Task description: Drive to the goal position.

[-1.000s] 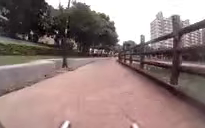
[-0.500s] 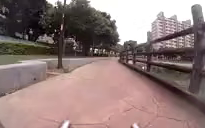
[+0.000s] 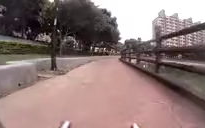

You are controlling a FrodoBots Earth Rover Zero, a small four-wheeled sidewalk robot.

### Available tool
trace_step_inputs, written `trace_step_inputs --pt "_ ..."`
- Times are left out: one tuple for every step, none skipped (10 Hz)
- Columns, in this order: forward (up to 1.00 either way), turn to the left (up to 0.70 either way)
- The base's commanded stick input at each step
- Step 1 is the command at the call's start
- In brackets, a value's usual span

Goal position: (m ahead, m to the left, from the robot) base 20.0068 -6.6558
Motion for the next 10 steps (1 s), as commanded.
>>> trace_step_inputs --pt "1.0 0.0" --pt "1.0 0.0" --pt "1.0 0.0" --pt "1.0 0.0" --pt "1.0 0.0" --pt "1.0 0.0" --pt "1.0 0.0" --pt "1.0 0.0" --pt "1.0 0.0" --pt "1.0 0.0"
